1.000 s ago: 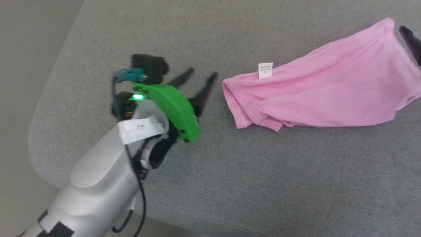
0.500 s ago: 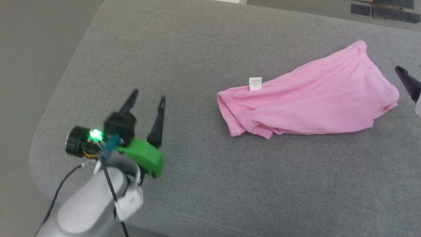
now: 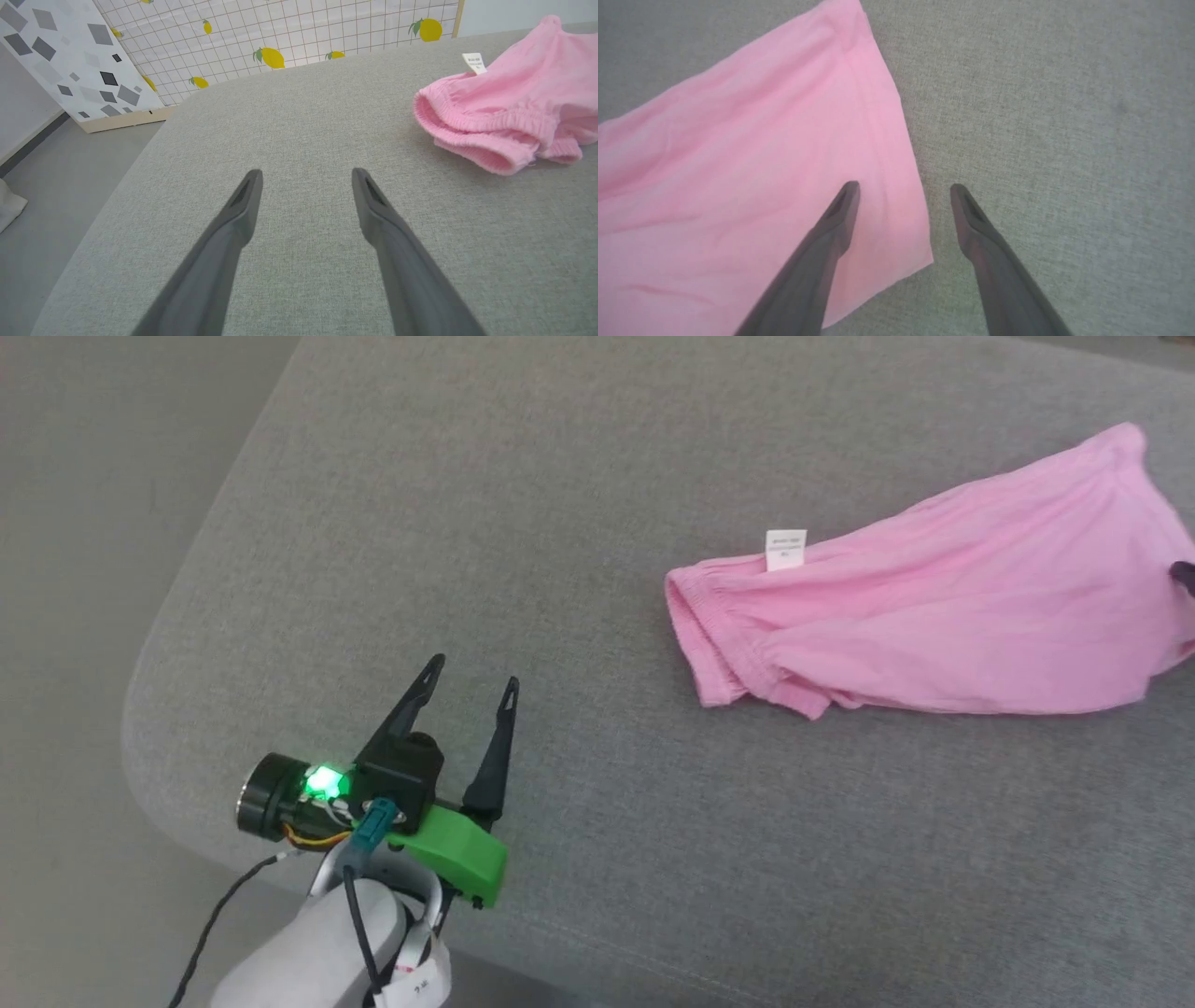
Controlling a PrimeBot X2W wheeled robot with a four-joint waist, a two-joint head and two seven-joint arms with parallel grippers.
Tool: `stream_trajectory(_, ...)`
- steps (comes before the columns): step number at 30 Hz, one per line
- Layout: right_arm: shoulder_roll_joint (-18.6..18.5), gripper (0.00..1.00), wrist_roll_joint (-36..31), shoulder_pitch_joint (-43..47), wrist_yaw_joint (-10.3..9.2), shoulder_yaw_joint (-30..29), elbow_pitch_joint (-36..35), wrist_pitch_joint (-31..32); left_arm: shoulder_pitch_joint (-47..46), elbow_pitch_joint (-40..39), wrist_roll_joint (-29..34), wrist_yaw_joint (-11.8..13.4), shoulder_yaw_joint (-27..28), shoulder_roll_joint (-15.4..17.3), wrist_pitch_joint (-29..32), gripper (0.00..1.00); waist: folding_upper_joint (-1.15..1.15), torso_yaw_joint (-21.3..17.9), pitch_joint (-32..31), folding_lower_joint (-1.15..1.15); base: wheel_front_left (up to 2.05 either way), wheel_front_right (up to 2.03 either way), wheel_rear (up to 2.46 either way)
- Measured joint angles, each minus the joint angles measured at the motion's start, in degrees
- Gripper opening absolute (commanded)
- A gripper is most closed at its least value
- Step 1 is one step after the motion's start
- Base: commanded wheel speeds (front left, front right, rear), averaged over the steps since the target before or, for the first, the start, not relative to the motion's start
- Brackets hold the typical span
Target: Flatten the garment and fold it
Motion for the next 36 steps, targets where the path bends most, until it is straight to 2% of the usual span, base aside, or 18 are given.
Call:
stream_trajectory(6, -0.42, 1.0, -2.52, -0.74, 0.0, 0.62, 0.67, 3.1, -0.02, -0.35, 0.24, -0.01, -0.42, -1.94, -0.32, 1.0, 0.0, 1.88, 2.72, 0.0, 0.0, 0.0, 0.0)
stream_trajectory(13, -2.42, 1.0, -0.49, -0.05, -0.53, 0.81, -4.03, 8.64, -0.02, -0.1, 0.26, -0.02, -0.18, -2.97, -0.49, 1.0, 0.0, 3.4, 4.85, 0.0, 0.0, 0.0, 0.0)
stream_trajectory(14, -2.75, 0.6, -0.16, 0.18, -0.54, 0.74, -4.74, 8.98, -0.02, -0.01, 0.26, -0.03, -0.07, -2.97, -0.49, 1.0, 0.0, 3.46, 5.01, 0.0, 0.0, 0.0, 0.0)
stream_trajectory(15, -3.12, 0.13, 0.07, 0.51, -0.55, 0.62, -5.59, 9.14, -0.02, 0.11, 0.26, -0.04, 0.04, -2.98, -0.49, 1.0, 0.0, 3.48, 5.16, 0.0, 0.0, 0.0, 0.0)
stream_trajectory(16, -3.36, 0.0, 0.16, 0.91, -0.55, 0.46, -6.37, 9.13, -0.02, 0.24, 0.26, -0.07, 0.15, -2.98, -0.49, 1.0, 0.0, 3.42, 5.22, 0.0, 0.0, 0.0, 0.0)
stream_trajectory(28, -0.33, 0.0, 0.08, 5.31, -0.45, -2.32, -8.42, 2.48, -0.01, 2.23, 0.04, -0.9, 0.35, -3.36, -0.51, 1.0, 0.0, 1.8, 2.47, 0.0, 0.0, 0.0, 0.0)
stream_trajectory(36, -0.25, 0.0, 0.46, 12.55, -0.35, -6.1, -7.89, -0.83, 0.55, 3.32, -0.9, -1.21, 0.33, -3.37, -0.48, 1.0, 0.0, -0.2, -2.08, 0.0, 0.0, 0.0, 0.0)
